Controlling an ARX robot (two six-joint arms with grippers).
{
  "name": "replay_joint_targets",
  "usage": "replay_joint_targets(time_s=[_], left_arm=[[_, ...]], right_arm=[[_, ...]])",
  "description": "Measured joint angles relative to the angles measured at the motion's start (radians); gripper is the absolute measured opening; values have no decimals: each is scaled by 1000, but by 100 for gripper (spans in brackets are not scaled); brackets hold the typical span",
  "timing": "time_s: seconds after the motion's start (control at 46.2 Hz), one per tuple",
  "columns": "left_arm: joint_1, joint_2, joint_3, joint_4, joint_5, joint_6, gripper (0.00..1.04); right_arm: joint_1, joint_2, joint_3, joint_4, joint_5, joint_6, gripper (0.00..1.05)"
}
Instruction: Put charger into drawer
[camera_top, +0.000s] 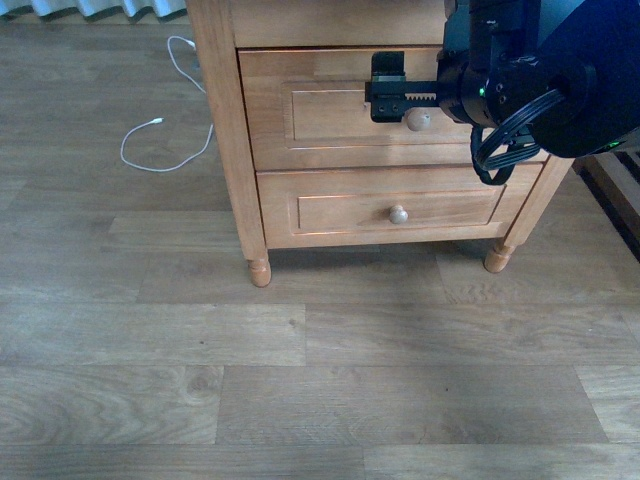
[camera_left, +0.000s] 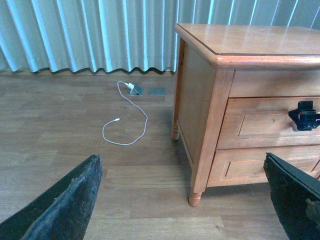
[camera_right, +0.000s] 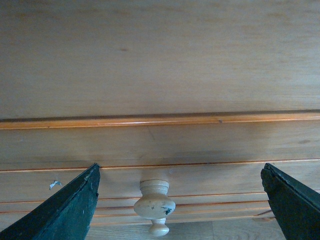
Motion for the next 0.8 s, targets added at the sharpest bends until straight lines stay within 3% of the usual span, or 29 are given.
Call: replay_joint_targets(time_s=[0.281,0.8], left_arm=[[0,0,0,0,0,0,99],[0,0,0,0,0,0,99]], right_arm=[[-1,-14,-19,13,-19,-10,96],[21,-454,-352,-8,-192,-70,96]])
